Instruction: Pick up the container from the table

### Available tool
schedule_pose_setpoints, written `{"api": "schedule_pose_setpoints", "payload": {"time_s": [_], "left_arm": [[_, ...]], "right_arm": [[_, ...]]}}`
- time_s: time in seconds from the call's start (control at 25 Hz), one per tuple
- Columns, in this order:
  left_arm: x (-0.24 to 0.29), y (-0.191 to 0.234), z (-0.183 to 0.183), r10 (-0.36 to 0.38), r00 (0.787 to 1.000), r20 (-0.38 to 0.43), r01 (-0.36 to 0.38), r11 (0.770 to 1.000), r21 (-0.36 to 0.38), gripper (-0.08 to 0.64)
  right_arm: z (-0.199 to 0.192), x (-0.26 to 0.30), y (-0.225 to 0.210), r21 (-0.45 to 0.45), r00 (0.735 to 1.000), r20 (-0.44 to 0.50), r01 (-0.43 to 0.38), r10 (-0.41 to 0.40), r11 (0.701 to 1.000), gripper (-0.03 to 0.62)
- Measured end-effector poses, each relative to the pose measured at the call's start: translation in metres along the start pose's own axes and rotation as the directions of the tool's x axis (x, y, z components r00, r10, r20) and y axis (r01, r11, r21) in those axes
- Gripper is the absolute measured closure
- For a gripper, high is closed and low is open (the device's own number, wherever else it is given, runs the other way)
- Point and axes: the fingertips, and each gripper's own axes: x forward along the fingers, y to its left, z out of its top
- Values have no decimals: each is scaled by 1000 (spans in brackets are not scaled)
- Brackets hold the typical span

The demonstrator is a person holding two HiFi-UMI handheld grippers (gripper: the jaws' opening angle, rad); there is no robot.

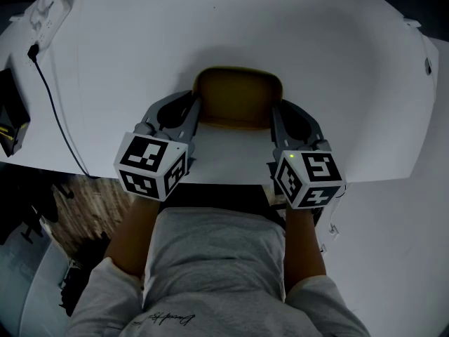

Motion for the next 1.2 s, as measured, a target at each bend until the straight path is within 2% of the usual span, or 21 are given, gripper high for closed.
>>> {"api": "schedule_pose_setpoints", "payload": {"time_s": [0.48, 1.2], "left_arm": [[-7, -3, 5, 6, 1000, 15, -6, 1000, -1, 537], [-33, -21, 31, 12, 997, 73, -14, 1000, 28, 537]], "right_arm": [[5, -8, 3, -13, 1000, 9, -7, 7, 1000, 551], [29, -38, 9, -37, 998, 68, -8, 11, 999, 551]]}}
